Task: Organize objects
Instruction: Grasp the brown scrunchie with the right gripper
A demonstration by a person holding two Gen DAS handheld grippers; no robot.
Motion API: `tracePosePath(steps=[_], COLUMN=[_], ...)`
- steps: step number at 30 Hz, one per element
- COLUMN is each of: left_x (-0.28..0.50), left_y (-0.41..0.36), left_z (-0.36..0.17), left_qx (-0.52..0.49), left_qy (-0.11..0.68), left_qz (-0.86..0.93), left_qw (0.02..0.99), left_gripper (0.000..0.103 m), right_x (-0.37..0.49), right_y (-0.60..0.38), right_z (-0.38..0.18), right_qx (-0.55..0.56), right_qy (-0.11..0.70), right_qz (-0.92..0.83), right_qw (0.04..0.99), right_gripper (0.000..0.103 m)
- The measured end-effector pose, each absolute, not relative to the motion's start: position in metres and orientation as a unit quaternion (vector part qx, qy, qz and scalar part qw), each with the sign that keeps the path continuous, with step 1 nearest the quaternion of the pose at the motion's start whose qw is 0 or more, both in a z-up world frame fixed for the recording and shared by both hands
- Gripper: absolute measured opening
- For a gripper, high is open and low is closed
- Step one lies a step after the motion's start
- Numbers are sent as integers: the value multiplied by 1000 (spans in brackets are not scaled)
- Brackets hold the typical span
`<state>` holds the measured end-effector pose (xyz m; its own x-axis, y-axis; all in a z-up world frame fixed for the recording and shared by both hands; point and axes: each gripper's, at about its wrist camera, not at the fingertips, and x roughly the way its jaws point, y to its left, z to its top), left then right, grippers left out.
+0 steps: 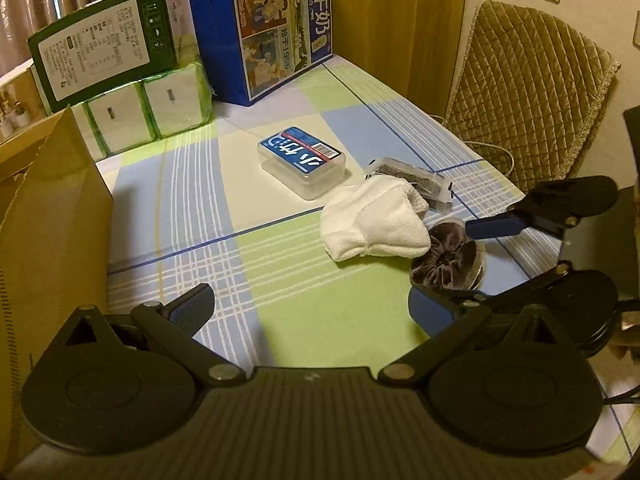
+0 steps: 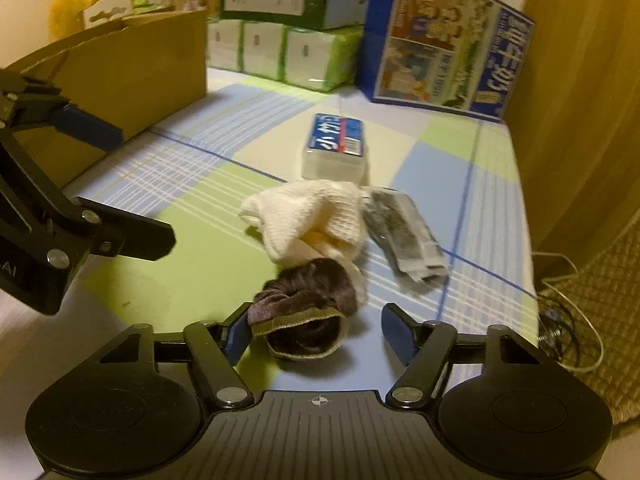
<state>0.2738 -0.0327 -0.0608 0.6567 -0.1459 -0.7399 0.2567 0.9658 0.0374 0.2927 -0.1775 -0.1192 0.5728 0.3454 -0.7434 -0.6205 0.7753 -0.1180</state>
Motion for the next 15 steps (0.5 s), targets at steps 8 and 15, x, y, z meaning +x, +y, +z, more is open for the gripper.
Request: tracePosePath(steps=[8, 15], left_x=[279, 291], left_y=[-32, -41], left_z=[-64, -71], left_qx=[62, 34], left_qy=[403, 402], left_qz=[-117, -144], left_qw=[905, 904], left_gripper=[101, 99], right_x=[287, 288], right_y=[-182, -209], right_z=[-114, -107], right_qx=[-162, -109], right_qy=[370, 385], right_qz=[265, 203], right_qw=[875, 894], right_gripper=[30, 25])
